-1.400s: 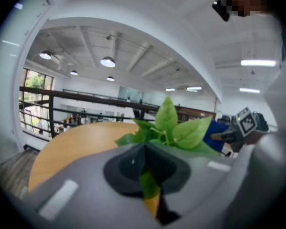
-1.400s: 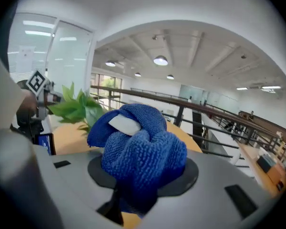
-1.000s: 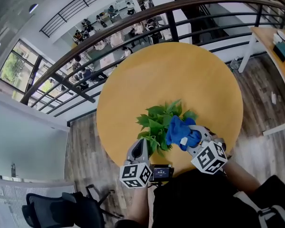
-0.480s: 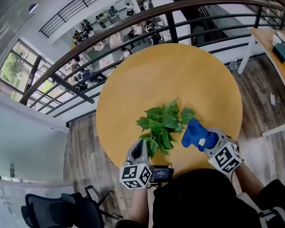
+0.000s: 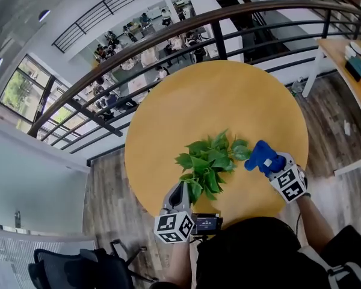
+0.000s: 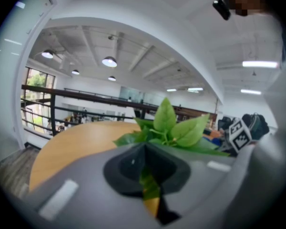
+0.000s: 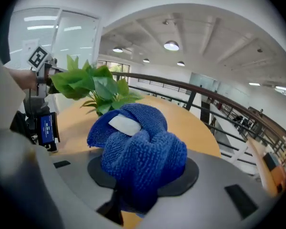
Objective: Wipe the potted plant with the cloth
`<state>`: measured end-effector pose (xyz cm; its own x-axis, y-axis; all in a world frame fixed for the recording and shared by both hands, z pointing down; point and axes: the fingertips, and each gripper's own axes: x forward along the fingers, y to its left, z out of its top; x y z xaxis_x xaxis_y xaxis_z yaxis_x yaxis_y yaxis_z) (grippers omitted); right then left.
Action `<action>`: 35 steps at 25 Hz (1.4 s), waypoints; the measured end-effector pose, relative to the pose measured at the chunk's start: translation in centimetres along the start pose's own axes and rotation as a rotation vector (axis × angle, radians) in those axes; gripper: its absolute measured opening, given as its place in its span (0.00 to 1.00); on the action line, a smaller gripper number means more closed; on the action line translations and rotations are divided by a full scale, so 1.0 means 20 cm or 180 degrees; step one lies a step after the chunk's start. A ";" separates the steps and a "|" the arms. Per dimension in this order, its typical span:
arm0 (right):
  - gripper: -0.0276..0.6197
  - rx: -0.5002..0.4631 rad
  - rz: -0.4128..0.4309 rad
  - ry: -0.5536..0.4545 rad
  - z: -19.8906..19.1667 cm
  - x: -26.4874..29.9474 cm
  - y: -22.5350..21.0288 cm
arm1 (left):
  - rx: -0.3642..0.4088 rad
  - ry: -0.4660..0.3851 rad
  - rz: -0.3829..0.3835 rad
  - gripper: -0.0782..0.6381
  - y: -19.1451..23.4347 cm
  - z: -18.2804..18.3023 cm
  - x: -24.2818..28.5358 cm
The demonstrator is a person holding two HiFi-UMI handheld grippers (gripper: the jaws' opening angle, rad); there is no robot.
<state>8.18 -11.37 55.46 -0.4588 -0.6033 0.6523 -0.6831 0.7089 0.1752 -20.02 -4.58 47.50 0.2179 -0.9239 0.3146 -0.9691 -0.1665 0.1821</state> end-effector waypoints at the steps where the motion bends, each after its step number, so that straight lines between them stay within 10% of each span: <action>1: 0.31 0.0073 -0.0026 0.0110 -0.07 0.01 -0.02 | 0.0004 -0.0001 0.0008 0.11 0.01 0.00 0.00; 7: 0.31 0.0297 -0.0204 0.0344 -0.29 -0.01 -0.11 | 0.0053 -0.0055 0.0057 0.11 0.02 0.00 -0.01; 27: 0.31 0.0390 -0.0281 -0.0974 0.32 -0.56 0.11 | 0.0093 -0.0581 0.0084 0.39 -0.01 0.09 -0.38; 31: 0.31 0.0423 -0.0219 -0.1080 0.37 -0.67 0.27 | 0.0171 -0.0687 0.0148 0.38 -0.03 0.12 -0.59; 33: 0.31 0.0406 -0.0187 -0.1107 0.38 -0.73 0.36 | 0.0265 -0.0682 0.0253 0.11 -0.04 0.12 -0.69; 35: 0.31 0.0369 -0.0154 -0.1133 0.38 -0.79 0.45 | 0.0327 -0.0676 0.0275 0.11 -0.07 0.11 -0.78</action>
<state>4.89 1.76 41.10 -0.5791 -0.7388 0.3446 -0.7593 0.6427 0.1018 -22.26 9.33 40.21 0.1149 -0.9861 0.1200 -0.9921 -0.1078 0.0638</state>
